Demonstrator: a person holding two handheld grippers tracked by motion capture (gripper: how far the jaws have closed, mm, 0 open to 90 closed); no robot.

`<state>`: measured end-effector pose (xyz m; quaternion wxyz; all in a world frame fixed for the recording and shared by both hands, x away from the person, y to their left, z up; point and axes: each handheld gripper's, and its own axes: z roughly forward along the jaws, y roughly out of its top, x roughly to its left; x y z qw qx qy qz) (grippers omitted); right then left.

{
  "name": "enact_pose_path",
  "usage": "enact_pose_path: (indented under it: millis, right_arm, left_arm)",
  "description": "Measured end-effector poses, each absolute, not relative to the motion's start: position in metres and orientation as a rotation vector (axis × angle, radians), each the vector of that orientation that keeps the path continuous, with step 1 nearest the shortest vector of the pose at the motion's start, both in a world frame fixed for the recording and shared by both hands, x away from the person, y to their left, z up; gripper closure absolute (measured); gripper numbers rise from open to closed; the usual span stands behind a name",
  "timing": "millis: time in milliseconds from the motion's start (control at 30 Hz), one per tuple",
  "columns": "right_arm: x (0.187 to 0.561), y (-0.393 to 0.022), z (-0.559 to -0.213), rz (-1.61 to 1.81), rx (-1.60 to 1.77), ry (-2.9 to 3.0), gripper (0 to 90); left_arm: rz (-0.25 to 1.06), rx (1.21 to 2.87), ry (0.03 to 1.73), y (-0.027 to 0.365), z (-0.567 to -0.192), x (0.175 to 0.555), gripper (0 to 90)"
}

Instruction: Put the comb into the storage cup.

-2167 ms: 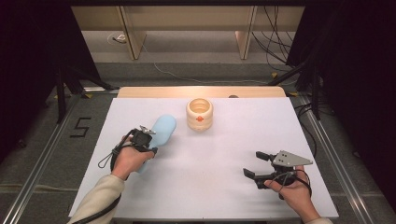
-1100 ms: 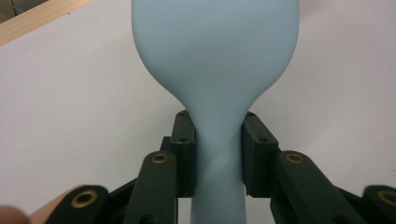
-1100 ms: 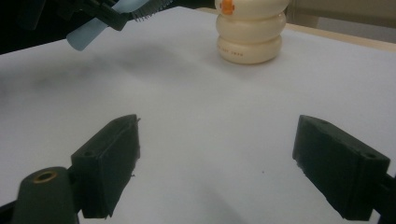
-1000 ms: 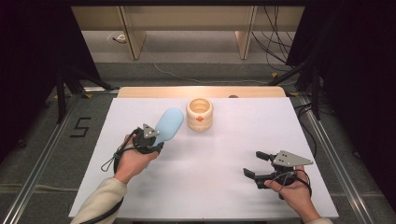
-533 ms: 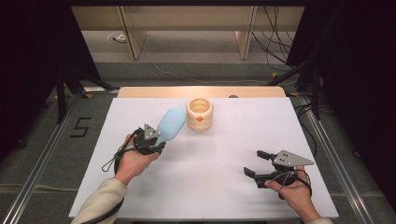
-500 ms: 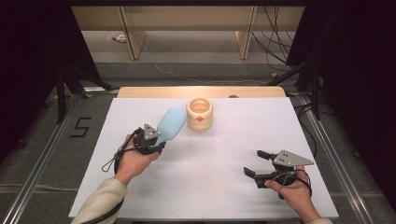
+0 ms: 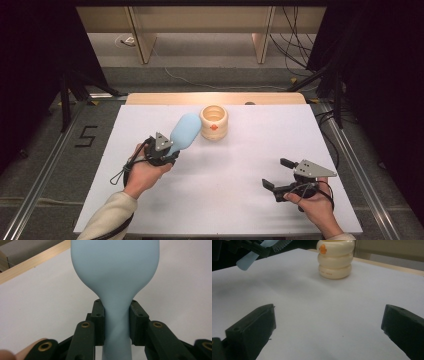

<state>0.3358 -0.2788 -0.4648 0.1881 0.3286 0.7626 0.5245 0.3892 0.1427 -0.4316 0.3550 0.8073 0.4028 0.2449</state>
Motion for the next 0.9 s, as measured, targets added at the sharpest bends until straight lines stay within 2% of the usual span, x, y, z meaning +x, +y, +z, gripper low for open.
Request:
enact_pose_path:
  millis: [900]
  right_arm:
    - [0.338,-0.274,-0.464,1.515,0.944,2.119,0.4]
  left_arm:
    - [0.625,2.070,0.965,0.124,-0.426,0.380,69.6]
